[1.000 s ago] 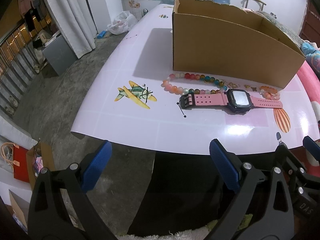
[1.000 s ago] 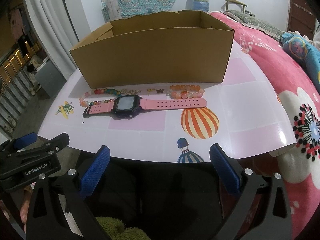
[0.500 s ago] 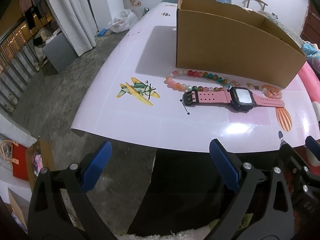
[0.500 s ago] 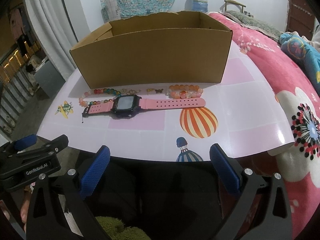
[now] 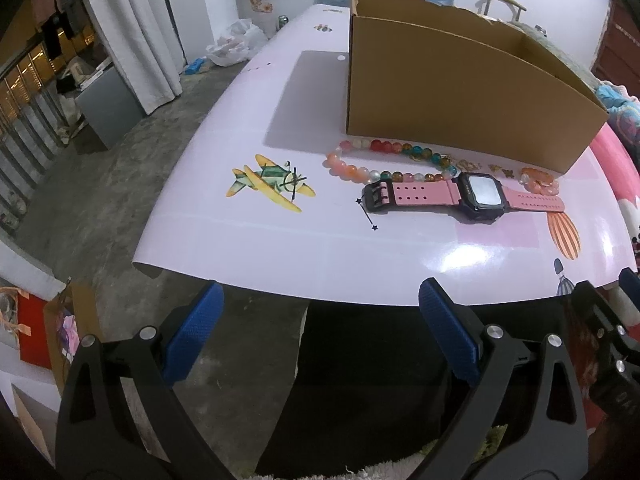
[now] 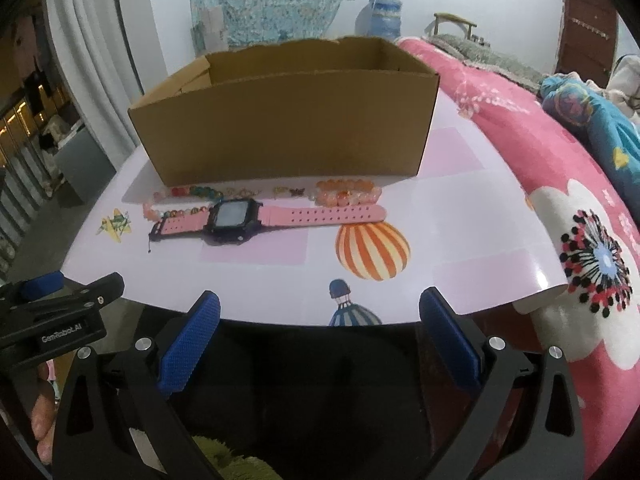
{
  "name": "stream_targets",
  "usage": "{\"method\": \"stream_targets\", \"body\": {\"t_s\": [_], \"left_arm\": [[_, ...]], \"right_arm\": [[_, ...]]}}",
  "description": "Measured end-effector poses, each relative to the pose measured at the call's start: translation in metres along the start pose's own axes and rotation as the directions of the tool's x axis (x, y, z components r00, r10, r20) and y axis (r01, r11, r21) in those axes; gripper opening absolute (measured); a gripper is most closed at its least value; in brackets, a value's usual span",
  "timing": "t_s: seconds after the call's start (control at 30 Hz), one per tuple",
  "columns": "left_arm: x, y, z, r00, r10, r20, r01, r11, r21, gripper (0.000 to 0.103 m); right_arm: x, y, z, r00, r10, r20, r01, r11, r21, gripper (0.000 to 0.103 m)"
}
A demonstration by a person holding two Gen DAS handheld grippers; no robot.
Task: Organize jewelry
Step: 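Move the right gripper to the pink watch and close on its face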
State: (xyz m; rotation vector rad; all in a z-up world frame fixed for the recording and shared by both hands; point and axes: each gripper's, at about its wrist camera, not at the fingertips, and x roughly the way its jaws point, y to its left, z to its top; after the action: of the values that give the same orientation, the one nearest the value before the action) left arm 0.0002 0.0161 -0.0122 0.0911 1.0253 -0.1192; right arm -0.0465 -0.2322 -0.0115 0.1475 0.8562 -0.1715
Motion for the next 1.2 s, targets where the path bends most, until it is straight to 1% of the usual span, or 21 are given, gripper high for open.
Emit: {"method": "stream_targets", "body": {"t_s": [0.07,0.13,0.23,0.27,0.33,0.37,0.43,0.47,0.53,0.57,0.67,0.73,0.83,0.87,0.93,1.0,1.03,1.07,1.1,1.17,1.2], "left_arm": [[-0.001,-0.001,0.001,1.000,-0.012,0.005,0.012,1.000,0.007,0.095],[-0.002,-0.002,0.002,1.000,-0.008,0.012,0.007,1.000,0.007,0.095],[-0.002,-0.004,0.005,0.999,-0.022,0.025,0.021,1.000,0.023,0.095],[-0.003,-0.006,0.005,0.999,-0.025,0.040,0.024,0.999,0.039,0.095],[-0.005,-0.008,0.006,0.997,-0.036,0.066,0.032,0.998,0.061,0.095],[-0.006,-0.008,0.006,0.993,-0.070,0.090,0.062,0.995,0.079,0.095],[-0.009,-0.005,0.006,0.984,-0.140,0.111,0.132,0.988,0.083,0.095],[-0.010,-0.001,0.006,0.969,-0.208,0.130,0.200,0.977,0.073,0.095],[-0.009,0.005,0.007,0.947,-0.279,0.160,0.274,0.960,0.056,0.095],[-0.009,0.007,0.009,0.943,-0.286,0.170,0.283,0.958,0.045,0.095],[-0.001,0.007,0.016,0.947,-0.289,0.143,0.285,0.957,0.046,0.095],[0.003,0.009,0.019,0.940,-0.313,0.135,0.310,0.950,0.044,0.095],[0.002,0.013,0.022,0.926,-0.330,0.183,0.327,0.944,0.047,0.095],[0.003,0.013,0.022,0.924,-0.333,0.188,0.329,0.943,0.053,0.095],[0.002,0.014,0.024,0.923,-0.331,0.198,0.324,0.944,0.068,0.095],[0.004,0.012,0.025,0.927,-0.314,0.206,0.301,0.949,0.091,0.094],[0.004,0.012,0.025,0.927,-0.310,0.211,0.295,0.950,0.101,0.094],[0.004,0.012,0.025,0.926,-0.308,0.220,0.290,0.950,0.113,0.094],[0.004,0.012,0.025,0.925,-0.306,0.225,0.285,0.951,0.123,0.088],[0.006,0.011,0.024,0.927,-0.304,0.221,0.275,0.949,0.151,0.078],[0.008,0.010,0.023,0.927,-0.307,0.215,0.277,0.947,0.162,0.075]], "right_arm": [[-0.005,-0.001,0.001,0.999,-0.016,0.039,0.017,1.000,-0.015,0.097],[-0.009,-0.001,0.001,0.996,-0.028,0.083,0.031,0.999,-0.043,0.097],[-0.018,-0.003,0.002,0.988,-0.002,0.157,0.019,0.994,-0.105,0.097],[-0.021,-0.006,0.002,0.983,0.006,0.184,0.016,0.993,-0.118,0.097],[-0.022,-0.009,0.004,0.978,0.017,0.208,0.011,0.991,-0.132,0.097],[-0.023,-0.011,0.006,0.977,0.024,0.213,0.006,0.990,-0.141,0.097],[-0.022,-0.013,0.008,0.976,0.026,0.218,0.007,0.989,-0.150,0.097],[-0.020,-0.016,0.009,0.975,0.033,0.218,0.001,0.988,-0.155,0.097],[-0.017,-0.019,0.012,0.976,0.053,0.211,-0.018,0.987,-0.162,0.097],[-0.015,-0.021,0.013,0.977,0.068,0.204,-0.034,0.986,-0.165,0.097],[-0.007,-0.024,0.017,0.979,0.125,0.161,-0.096,0.979,-0.178,0.097],[-0.002,-0.024,0.019,0.975,0.175,0.135,-0.148,0.970,-0.192,0.097],[0.004,-0.022,0.024,0.956,0.280,0.089,-0.255,0.942,-0.219,0.097],[0.006,-0.020,0.027,0.944,0.322,0.076,-0.296,0.926,-0.236,0.097],[0.009,-0.017,0.032,0.924,0.379,0.055,-0.354,0.900,-0.256,0.095],[0.017,-0.009,0.040,0.896,0.444,0.006,-0.424,0.859,-0.287,0.088],[0.020,-0.005,0.042,0.891,0.455,-0.007,-0.436,0.849,-0.298,0.086],[0.026,0.002,0.046,0.884,0.465,-0.036,-0.451,0.833,-0.321,0.082],[0.032,0.009,0.048,0.881,0.469,-0.063,-0.460,0.818,-0.346,0.078],[0.043,0.022,0.051,0.873,0.474,-0.112,-0.478,0.789,-0.387,0.074],[0.048,0.027,0.053,0.873,0.470,-0.133,-0.481,0.779,-0.403,0.073]]}}
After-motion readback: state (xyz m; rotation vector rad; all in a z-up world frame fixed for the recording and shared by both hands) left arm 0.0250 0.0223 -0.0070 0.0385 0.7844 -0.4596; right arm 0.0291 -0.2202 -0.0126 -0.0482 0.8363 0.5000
